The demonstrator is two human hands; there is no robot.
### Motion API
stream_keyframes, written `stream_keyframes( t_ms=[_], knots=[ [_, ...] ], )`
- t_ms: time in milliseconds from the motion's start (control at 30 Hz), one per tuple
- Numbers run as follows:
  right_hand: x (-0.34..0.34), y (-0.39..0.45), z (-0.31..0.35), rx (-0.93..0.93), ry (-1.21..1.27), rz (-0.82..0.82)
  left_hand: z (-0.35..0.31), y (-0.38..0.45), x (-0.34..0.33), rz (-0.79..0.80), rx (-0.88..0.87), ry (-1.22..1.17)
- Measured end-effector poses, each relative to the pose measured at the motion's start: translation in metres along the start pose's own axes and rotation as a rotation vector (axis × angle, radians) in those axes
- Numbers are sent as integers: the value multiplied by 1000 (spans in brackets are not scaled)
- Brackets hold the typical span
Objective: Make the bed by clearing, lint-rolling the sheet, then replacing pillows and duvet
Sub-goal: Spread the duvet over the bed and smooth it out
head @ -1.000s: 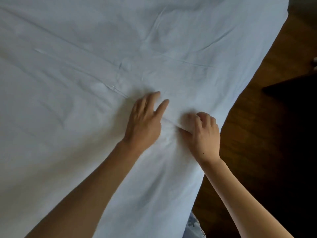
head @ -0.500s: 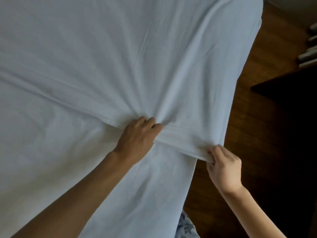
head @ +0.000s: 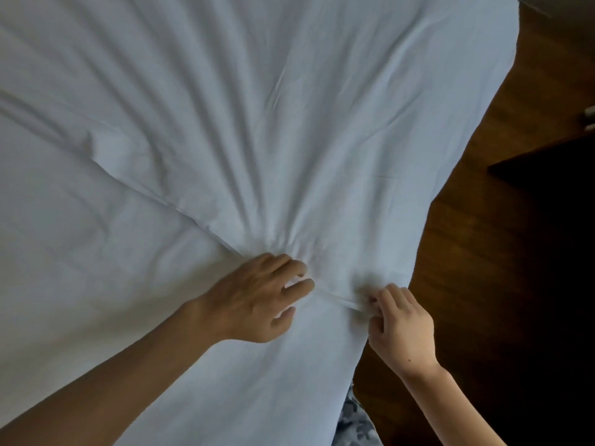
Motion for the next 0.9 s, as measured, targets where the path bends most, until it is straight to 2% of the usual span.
stream_keyframes(
  t_ms=[100, 167, 267, 367, 500, 633, 700, 767, 833, 900],
  knots=[
    [-4, 13, 16, 87, -110, -40, 50, -16, 25, -209, 205, 115],
    [-9, 29, 40, 194, -87, -84, 94, -34, 38, -270, 365, 247],
    [-20, 69, 86, 321, -50, -150, 154, -59, 50, -235, 608, 419],
    [-33, 122, 128, 371, -65, -105, 196, -67, 67, -199, 790, 536],
    [-43, 163, 154, 372, -5, -18, 213, -57, 86, -223, 764, 673],
    [-48, 155, 152, 447, 95, 88, 205, -75, 77, -208, 618, 529],
    [-50, 151, 151, 475, 71, 146, 202, -90, 72, -142, 568, 496],
    [-49, 154, 155, 492, -3, 134, 207, -103, 71, -79, 527, 491],
    [-45, 164, 168, 508, -53, 47, 219, -114, 79, -116, 600, 488],
    [-46, 182, 190, 533, -76, -52, 238, -126, 94, -238, 764, 522]
  ],
)
Point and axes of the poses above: each hand's wrist, its own y-axis towards the middle knuckle, its own x-axis out of the back of the hand, z = x × y, the point moved 6 cm from there along y, towards the middle knuckle, and after that the axes turned 9 degrees about x, right-handed, at the moved point
